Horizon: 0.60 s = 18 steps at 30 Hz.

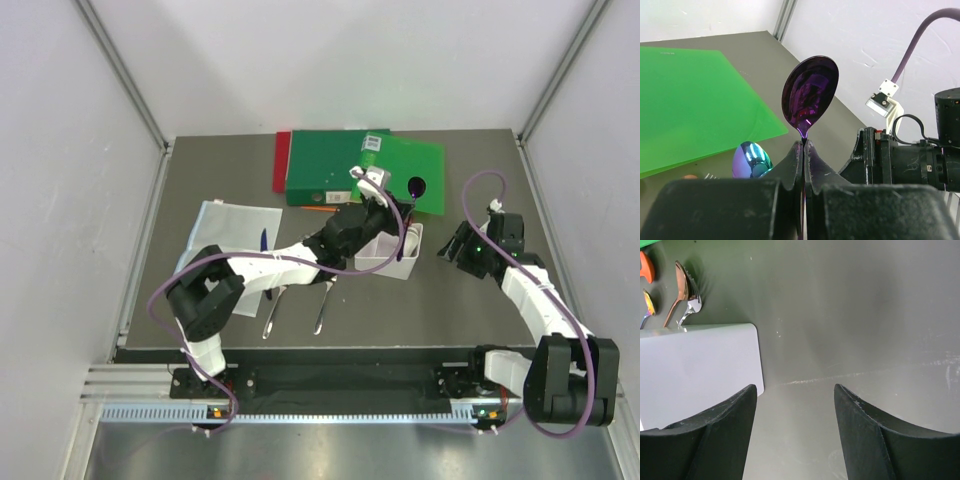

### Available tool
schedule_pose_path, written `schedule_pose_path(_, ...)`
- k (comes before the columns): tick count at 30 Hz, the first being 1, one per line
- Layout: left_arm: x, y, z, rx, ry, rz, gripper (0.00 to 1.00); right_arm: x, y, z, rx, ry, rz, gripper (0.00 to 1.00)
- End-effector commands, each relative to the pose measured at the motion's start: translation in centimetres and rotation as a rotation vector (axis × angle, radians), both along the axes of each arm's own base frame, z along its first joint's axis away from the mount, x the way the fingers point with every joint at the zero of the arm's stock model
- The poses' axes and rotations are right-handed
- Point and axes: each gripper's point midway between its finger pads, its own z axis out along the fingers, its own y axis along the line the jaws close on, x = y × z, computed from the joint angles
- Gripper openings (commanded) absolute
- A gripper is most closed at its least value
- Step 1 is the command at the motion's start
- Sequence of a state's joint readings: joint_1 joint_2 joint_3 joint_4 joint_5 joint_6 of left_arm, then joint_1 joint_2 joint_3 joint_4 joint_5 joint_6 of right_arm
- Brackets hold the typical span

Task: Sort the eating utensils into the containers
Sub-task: Place the spoon in the storage box.

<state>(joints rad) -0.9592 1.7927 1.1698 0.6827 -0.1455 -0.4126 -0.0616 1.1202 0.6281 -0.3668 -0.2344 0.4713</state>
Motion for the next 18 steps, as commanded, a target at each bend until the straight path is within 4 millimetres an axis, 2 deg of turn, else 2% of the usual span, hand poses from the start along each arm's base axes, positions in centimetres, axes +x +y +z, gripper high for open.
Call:
schedule_pose_path(1, 0.3, -0.1, 5.5, -0.108, -0.106, 0.013, 0.00, 0.7, -0.2, 0.6, -0.004, -0.037, 0.008, 0.63)
schedule_pose_path(6, 0.7, 0.0, 5.5, -0.107, -0.126, 0.030, 0.00, 0.9, -0.1, 0.6, 0.001, -0.036, 0.015, 0.63)
schedule_pose_path(7, 0.9, -0.2, 4.9, -0.101, -0.119, 0.034, 0.00, 0.9, -0.1, 0.7, 0.000, -0.036, 0.014, 0.64)
schedule_pose_path(18, 1.4, -1.4, 3.8, -0.106, -0.108, 0.020, 0.00, 0.8, -0.1, 0.4, -0.001, -0.029, 0.018, 0.64)
